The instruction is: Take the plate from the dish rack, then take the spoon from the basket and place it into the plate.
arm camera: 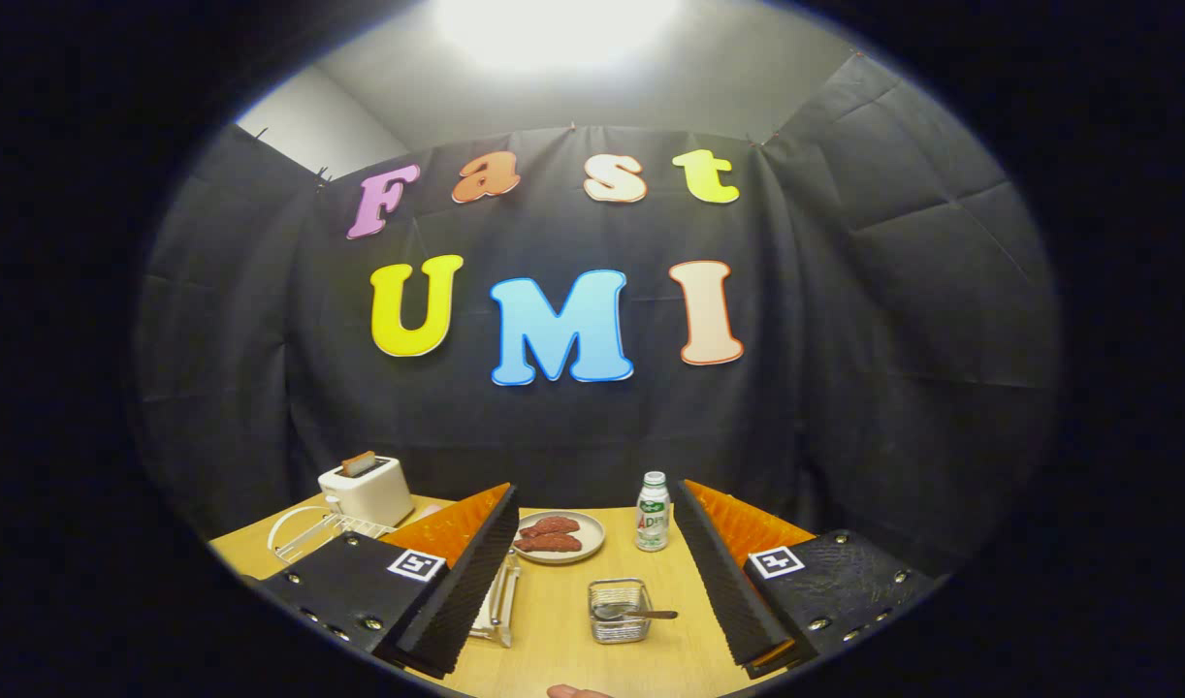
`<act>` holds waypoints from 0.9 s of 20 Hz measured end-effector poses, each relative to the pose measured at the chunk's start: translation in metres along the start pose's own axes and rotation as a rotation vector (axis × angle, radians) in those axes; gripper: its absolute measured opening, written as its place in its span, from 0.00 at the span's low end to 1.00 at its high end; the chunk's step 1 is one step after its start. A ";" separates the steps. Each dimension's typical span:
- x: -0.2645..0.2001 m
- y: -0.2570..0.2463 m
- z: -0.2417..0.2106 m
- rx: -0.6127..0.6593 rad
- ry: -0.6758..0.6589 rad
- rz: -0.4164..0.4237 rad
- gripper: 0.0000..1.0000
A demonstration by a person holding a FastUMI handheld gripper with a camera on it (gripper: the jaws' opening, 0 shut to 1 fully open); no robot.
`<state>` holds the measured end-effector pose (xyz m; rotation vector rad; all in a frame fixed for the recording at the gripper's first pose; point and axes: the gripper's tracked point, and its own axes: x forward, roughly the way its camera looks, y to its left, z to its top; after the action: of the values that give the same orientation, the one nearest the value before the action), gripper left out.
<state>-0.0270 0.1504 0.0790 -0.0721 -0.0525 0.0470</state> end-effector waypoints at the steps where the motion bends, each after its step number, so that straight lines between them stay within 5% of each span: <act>1: -0.001 0.010 0.007 0.000 -0.017 0.008 0.98; 9: 0.012 0.056 0.004 0.053 0.007 0.057 0.98; 18: 0.057 0.116 -0.044 0.112 0.321 0.121 0.98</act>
<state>0.0265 0.2656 0.0295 0.0296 0.2751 0.1584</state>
